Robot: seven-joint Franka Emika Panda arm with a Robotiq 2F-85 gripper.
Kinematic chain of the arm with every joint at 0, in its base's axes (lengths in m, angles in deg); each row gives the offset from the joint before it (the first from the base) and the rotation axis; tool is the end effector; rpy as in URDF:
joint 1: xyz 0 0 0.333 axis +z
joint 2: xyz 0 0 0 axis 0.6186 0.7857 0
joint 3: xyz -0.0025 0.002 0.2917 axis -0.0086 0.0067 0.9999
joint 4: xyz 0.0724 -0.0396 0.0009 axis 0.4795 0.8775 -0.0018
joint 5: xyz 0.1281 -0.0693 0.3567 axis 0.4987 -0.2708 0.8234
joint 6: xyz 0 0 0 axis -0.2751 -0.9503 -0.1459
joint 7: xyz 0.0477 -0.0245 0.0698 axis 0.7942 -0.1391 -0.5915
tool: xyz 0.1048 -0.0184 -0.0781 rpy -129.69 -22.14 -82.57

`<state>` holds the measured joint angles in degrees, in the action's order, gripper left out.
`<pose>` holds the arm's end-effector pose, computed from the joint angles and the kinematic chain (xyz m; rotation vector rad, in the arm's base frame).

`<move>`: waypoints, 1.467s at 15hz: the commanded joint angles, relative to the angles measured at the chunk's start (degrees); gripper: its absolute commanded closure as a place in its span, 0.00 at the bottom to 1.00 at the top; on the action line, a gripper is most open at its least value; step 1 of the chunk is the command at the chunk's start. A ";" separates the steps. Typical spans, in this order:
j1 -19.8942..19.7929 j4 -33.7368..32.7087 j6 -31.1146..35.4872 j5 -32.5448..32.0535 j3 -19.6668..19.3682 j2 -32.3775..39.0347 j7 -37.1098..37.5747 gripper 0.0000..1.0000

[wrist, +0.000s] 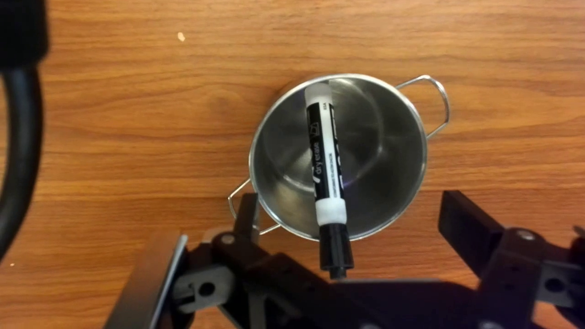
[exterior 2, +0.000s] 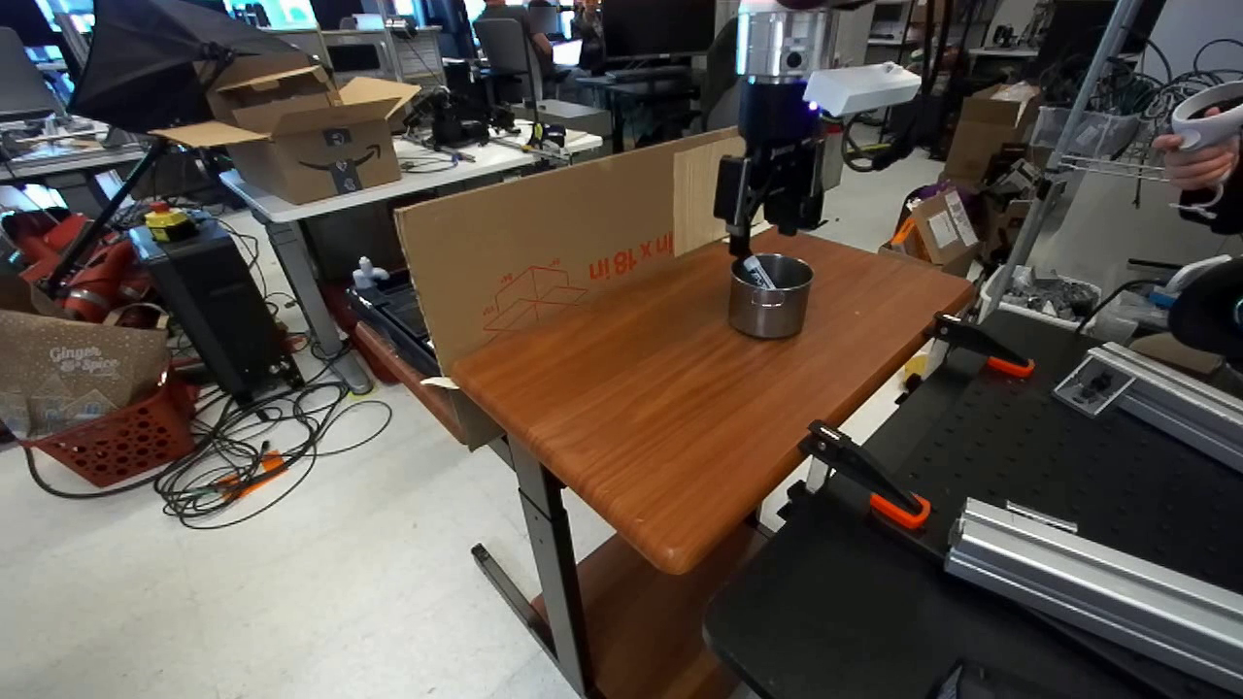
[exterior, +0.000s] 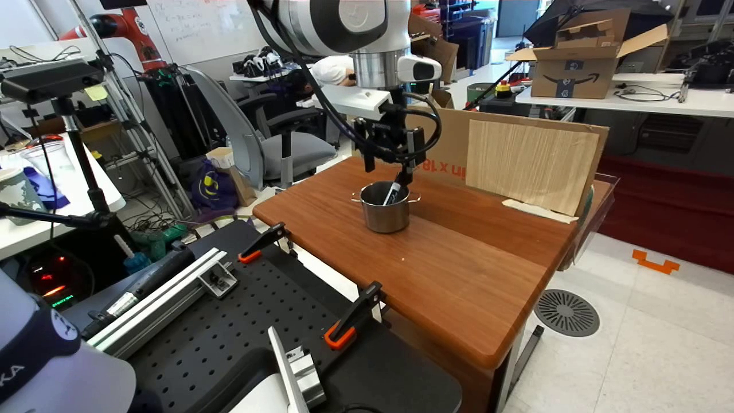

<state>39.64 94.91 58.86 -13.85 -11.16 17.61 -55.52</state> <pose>0.5230 -0.0022 0.1829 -3.1361 -0.0732 0.0345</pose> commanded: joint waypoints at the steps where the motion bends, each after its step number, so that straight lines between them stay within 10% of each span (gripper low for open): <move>1: -0.86 -1.87 1.97 -1.80 0.29 2.49 -0.44 0.00; 3: -0.85 -2.64 2.65 -1.83 0.20 3.55 0.07 0.00; 4: -0.89 -2.96 2.95 -1.61 0.28 3.89 0.12 0.25; 14: -1.68 -3.97 4.21 0.04 0.81 4.42 -0.12 0.95; 22: -1.68 -2.97 3.03 -0.11 0.41 -2.24 1.12 0.95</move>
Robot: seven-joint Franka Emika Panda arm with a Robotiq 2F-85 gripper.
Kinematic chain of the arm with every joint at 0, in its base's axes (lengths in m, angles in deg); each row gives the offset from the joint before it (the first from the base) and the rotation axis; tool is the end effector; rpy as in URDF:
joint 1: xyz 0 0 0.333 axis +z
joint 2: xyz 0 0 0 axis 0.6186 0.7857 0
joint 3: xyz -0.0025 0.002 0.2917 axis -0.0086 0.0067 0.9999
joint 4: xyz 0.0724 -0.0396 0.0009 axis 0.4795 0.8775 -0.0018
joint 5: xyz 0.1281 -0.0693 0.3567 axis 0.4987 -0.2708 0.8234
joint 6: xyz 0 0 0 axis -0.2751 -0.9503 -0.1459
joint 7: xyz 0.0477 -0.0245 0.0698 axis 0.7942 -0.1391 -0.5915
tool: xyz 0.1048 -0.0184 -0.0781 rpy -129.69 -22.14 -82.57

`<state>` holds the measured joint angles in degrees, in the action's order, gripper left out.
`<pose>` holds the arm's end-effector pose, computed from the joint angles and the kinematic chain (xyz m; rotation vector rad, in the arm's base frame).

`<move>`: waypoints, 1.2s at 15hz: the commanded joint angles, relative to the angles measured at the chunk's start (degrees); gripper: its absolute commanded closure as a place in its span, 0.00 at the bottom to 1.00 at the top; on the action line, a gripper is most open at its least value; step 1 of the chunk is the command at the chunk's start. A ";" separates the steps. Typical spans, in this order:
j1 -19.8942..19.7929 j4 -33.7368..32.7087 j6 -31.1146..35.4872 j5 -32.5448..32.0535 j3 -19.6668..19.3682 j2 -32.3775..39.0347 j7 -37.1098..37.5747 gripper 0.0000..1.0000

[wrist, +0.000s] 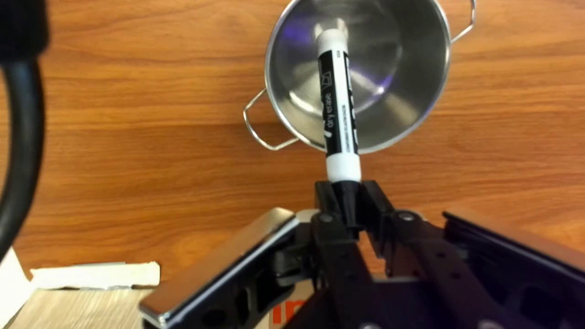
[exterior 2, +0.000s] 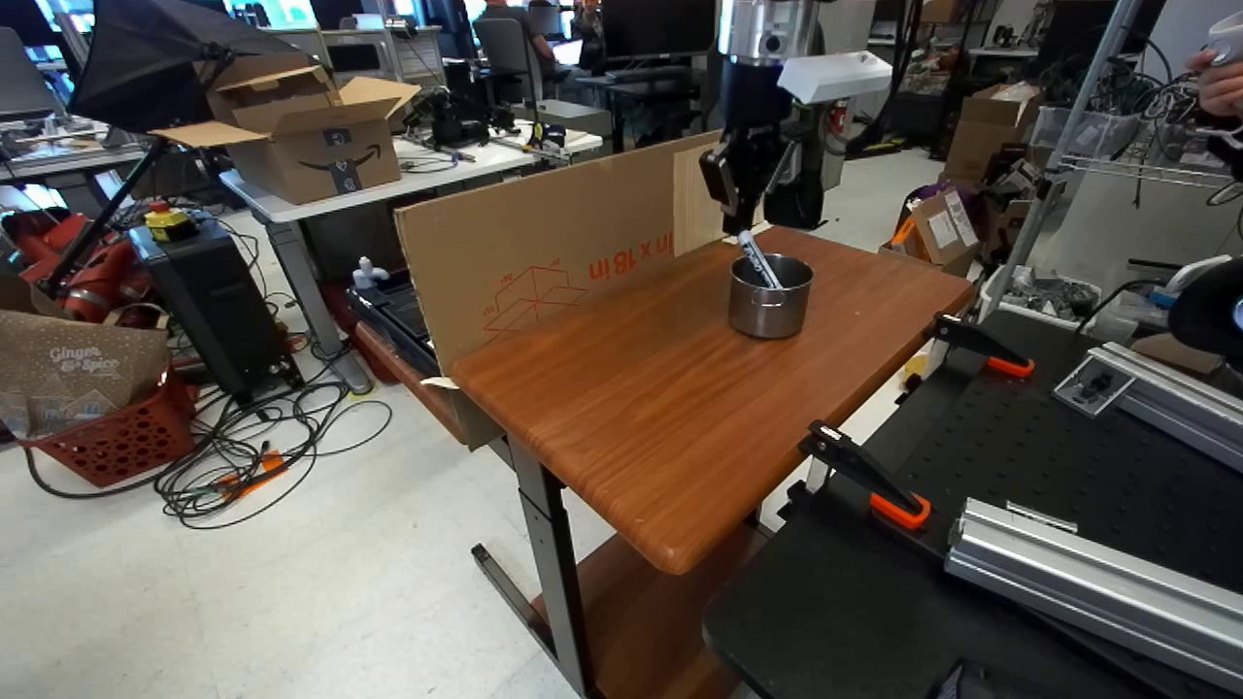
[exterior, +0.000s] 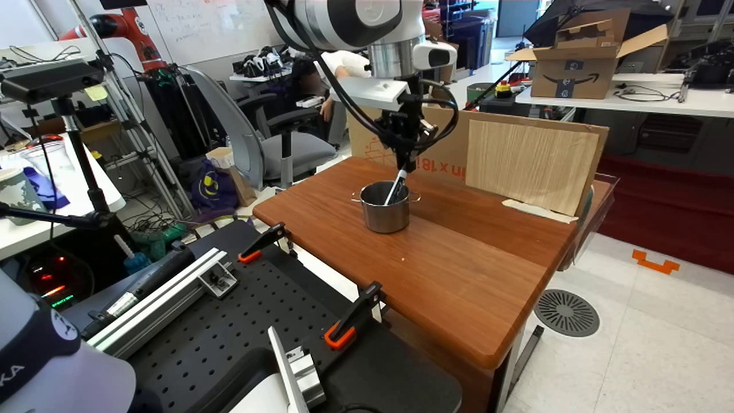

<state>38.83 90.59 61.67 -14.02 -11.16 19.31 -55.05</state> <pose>0.5548 -0.0101 0.1994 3.1378 0.0431 0.1140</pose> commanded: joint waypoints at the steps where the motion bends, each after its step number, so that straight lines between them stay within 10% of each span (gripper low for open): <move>1: -1.08 1.48 0.20 0.22 0.38 -5.27 0.58 0.95; 9: -6.55 6.31 2.81 1.33 -3.54 -15.08 -1.15 0.95; 18: -10.18 8.65 12.58 3.10 -5.79 -7.44 -0.99 0.95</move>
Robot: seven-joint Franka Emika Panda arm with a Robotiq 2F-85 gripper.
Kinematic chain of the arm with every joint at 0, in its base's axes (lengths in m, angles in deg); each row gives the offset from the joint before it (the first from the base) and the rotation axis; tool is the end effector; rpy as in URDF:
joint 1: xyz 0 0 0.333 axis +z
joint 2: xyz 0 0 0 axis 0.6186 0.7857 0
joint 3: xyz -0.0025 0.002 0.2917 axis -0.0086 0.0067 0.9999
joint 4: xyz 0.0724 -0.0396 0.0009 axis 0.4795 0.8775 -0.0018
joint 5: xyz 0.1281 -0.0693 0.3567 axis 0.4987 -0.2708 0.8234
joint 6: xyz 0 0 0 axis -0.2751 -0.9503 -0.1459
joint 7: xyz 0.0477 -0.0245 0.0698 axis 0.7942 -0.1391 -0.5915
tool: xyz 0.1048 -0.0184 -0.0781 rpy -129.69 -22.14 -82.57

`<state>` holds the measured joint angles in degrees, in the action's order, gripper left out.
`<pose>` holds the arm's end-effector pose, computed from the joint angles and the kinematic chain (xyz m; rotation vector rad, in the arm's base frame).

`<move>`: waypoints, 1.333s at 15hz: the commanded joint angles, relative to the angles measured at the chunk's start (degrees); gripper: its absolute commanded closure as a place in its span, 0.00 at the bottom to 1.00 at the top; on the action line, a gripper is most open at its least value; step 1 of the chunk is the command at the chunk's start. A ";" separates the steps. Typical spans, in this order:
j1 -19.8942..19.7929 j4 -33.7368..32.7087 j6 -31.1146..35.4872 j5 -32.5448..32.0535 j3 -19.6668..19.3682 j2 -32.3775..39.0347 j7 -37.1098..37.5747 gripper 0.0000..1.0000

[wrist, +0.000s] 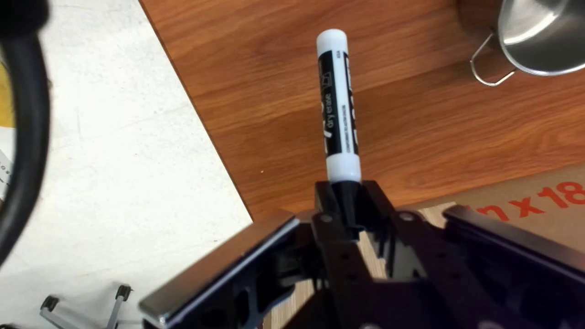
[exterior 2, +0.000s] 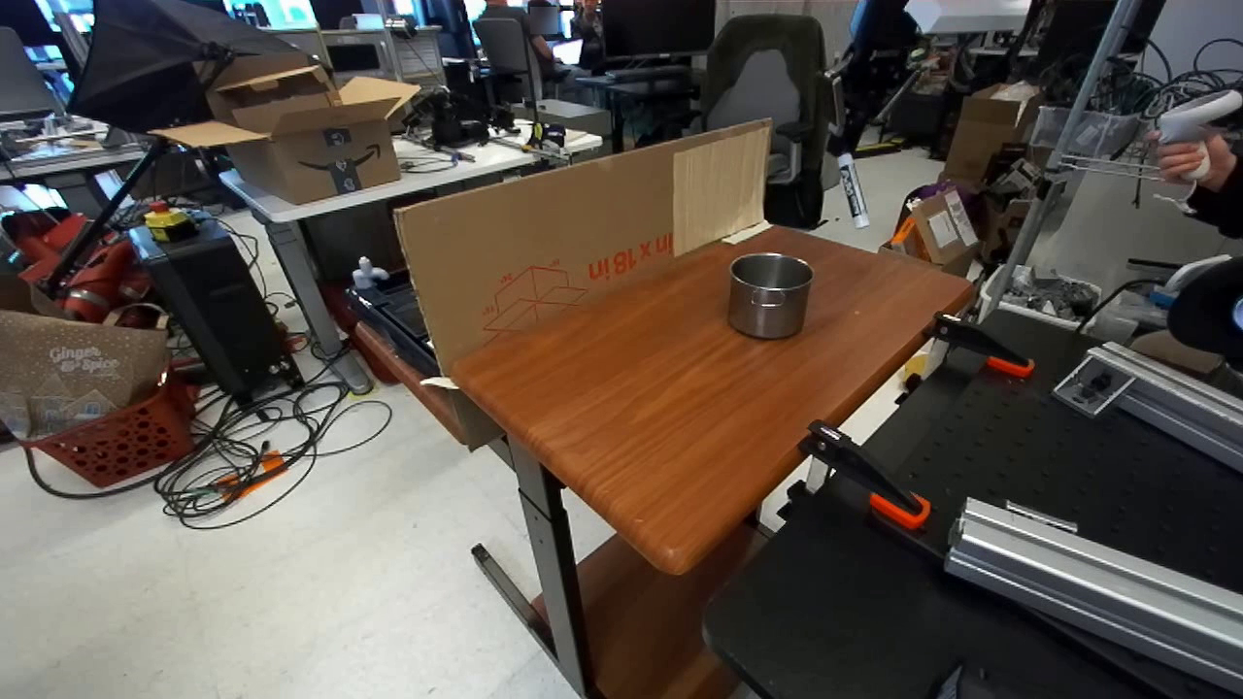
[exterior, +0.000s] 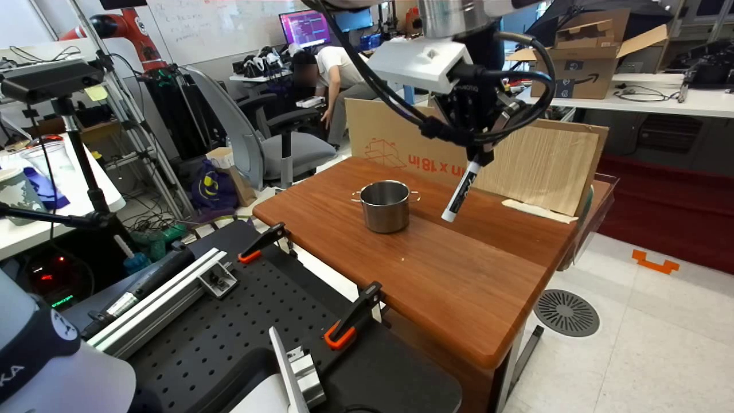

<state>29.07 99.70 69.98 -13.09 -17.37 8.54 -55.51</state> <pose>0.5091 -0.1571 0.2548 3.0479 -0.3927 0.3764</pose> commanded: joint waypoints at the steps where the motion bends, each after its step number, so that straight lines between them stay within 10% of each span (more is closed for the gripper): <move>1: -0.40 -0.65 5.07 2.30 0.51 4.50 -0.13 0.95; 20: -0.91 -13.82 10.16 5.20 4.42 26.91 2.96 0.95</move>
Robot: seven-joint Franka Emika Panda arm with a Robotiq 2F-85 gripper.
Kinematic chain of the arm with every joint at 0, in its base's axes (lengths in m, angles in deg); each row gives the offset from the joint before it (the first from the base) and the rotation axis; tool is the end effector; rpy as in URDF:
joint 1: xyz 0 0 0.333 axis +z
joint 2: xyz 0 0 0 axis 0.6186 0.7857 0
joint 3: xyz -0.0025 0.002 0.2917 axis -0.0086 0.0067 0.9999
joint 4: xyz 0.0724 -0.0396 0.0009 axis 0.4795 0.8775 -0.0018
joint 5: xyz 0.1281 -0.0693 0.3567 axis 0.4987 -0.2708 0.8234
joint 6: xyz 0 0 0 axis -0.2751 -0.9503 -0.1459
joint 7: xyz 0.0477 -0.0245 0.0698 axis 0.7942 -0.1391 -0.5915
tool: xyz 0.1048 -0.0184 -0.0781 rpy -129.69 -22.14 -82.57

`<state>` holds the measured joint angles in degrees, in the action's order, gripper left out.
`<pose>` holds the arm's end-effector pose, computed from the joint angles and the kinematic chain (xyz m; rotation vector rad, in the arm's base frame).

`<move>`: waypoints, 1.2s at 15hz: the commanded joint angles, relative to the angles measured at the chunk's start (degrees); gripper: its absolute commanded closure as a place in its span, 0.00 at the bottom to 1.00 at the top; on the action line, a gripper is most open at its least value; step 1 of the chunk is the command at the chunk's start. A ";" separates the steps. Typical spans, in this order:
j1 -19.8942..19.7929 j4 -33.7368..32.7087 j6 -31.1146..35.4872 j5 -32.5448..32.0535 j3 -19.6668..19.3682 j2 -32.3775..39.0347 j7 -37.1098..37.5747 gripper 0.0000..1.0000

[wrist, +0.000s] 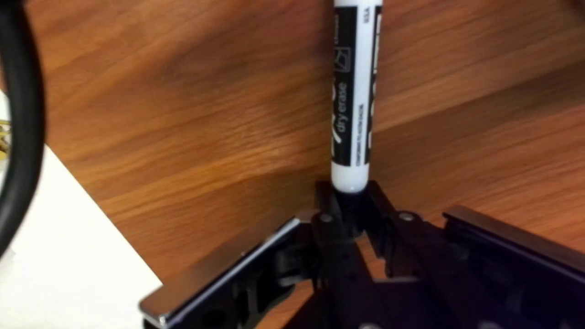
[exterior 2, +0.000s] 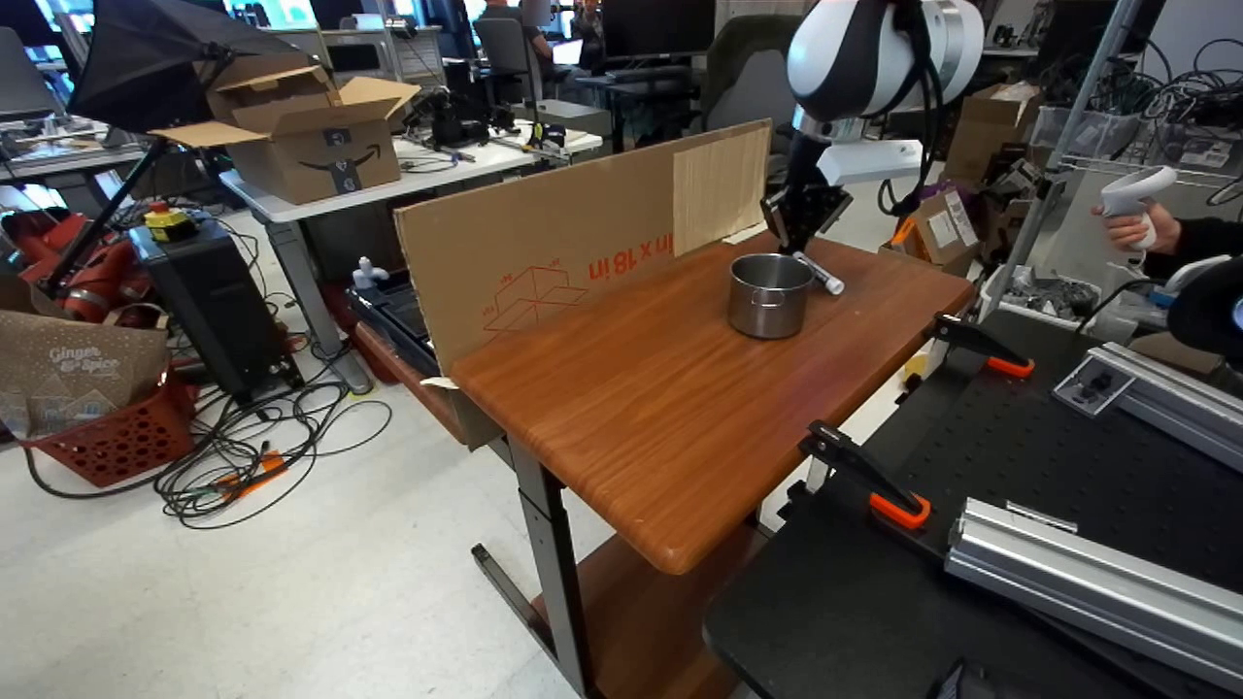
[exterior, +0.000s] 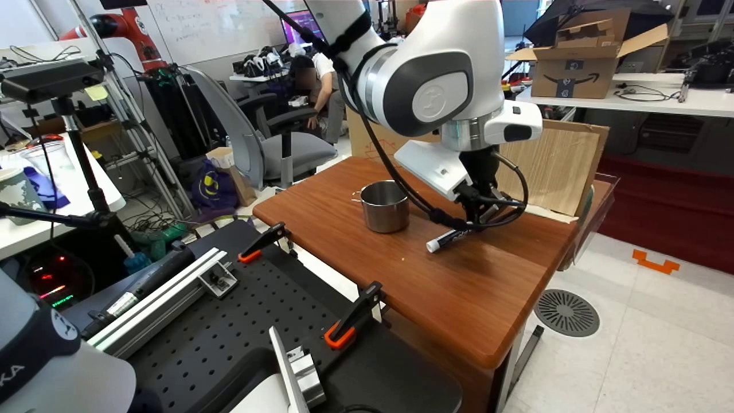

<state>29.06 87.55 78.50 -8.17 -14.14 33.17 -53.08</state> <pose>0.5505 -0.1434 0.1139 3.0663 -0.4846 0.2788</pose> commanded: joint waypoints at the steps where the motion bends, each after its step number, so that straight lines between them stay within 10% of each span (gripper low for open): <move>1: -0.94 -1.92 1.75 0.34 1.24 2.71 0.73 0.95; 2: -1.78 -2.15 0.87 0.71 2.18 2.68 0.04 0.56; 10: -2.87 -2.01 1.27 1.04 3.02 2.44 -0.13 0.04; 18: -4.50 -2.09 1.05 1.83 4.12 1.86 -0.40 0.00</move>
<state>26.40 85.89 78.54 -7.75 -11.83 34.82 -52.68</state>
